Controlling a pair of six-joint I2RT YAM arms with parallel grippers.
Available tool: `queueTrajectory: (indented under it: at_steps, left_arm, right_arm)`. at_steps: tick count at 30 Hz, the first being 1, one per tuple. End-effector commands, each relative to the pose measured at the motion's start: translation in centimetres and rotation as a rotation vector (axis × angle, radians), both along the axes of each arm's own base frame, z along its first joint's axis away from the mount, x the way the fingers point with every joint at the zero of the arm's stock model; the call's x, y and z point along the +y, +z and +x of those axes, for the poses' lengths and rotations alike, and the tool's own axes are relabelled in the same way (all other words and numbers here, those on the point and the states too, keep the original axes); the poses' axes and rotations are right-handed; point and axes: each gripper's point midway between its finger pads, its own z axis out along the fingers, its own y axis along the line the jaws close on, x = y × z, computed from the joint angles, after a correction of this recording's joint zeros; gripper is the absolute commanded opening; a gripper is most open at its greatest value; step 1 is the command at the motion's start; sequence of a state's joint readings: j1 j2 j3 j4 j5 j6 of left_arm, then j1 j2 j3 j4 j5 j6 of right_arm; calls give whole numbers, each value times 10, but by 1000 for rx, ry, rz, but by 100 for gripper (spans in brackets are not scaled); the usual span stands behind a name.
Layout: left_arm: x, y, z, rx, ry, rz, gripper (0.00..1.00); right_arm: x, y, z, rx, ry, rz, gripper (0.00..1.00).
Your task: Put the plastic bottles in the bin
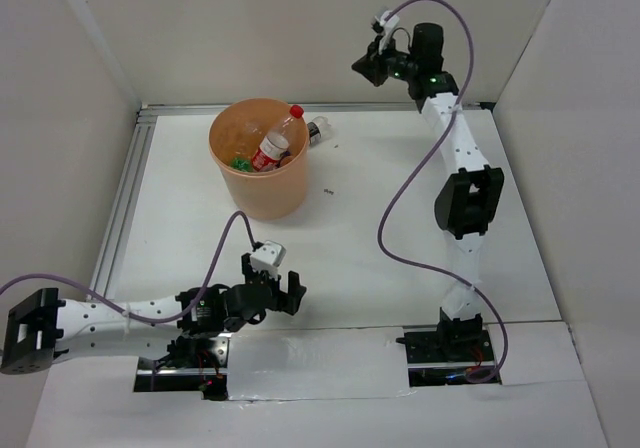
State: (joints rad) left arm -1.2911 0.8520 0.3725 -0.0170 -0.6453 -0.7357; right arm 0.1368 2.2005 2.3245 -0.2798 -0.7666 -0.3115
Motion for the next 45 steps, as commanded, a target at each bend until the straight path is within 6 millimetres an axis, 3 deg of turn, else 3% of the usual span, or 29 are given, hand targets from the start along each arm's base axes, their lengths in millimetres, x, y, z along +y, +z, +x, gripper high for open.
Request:
queueTrajectory:
  at_steps: [1,4,5,7,9,10,11,12,13,21,24,29,32,33,34,36,37,39,40,42,43,44,45]
  left_arm:
    - [-18,16,1,-15,-25,-50,100]
    - [-19,14,2,-16,-29,-31,100]
    - [-19,14,2,-16,-29,-31,100]
    - [-21,11,0,1,-28,-38,100]
    - [-22,14,0,9,-21,-49,100]
    - [-21,12,0,12,-21,-41,100]
    - [-22,12,-2,22,-24,-50,100]
    - [-20,10,-2,25,-24,-40,100]
    - [-21,10,-2,30,-20,-46,100]
    - [-21,0,-4,49,-29,-5,100]
    - [-20,-2,-4,47,-34,10,100]
    - [-24,2,-2,27,-47,14,100]
    - [-25,4,0,14,-43,12,100]
    - [-25,4,0,14,-44,12,100]
    - [-26,9,0,8,-44,-7,100]
    - [-25,10,1,0,-36,-18,100]
    - [-24,10,1,-3,-36,-28,100]
    - [-24,11,1,-6,-36,-38,100]
    - [-22,10,0,-7,-36,-41,100]
    - [-21,14,2,-16,-28,-55,100]
    - [-20,15,1,-20,-28,-68,100]
    - [-19,15,1,-29,-32,-72,100]
    - [-19,15,1,-29,-32,-72,100]
  right_arm:
    - [45,-49,12,53,46,9,10]
    - [55,-57,30,81,13,98,10]
    - [64,-72,39,82,15,113,10]
    - [73,-79,47,69,15,134,12]
    - [83,-110,56,88,15,128,13]
    - [94,-109,56,75,31,131,13]
    - [102,-134,60,98,31,117,13]
    - [103,-139,63,91,32,119,13]
    - [111,-158,64,111,32,112,13]
    - [136,-194,70,79,23,117,13]
    - [135,-211,72,101,12,101,13]
    - [138,-245,58,185,44,23,13]
    - [118,-248,48,248,46,-37,12]
    - [105,-261,42,300,39,-56,12]
    - [97,-250,32,329,50,-72,12]
    - [80,-258,17,369,64,-139,10]
    - [62,-237,10,385,50,-142,9]
    - [42,-219,-2,418,47,-130,9]
    - [26,-194,-17,434,54,-111,9]
    - [14,-164,-30,383,65,-109,16]
    - [9,-163,-44,407,78,-101,20]
    - [4,-116,-58,293,113,-110,47]
    - [5,-114,-60,291,126,-104,47]
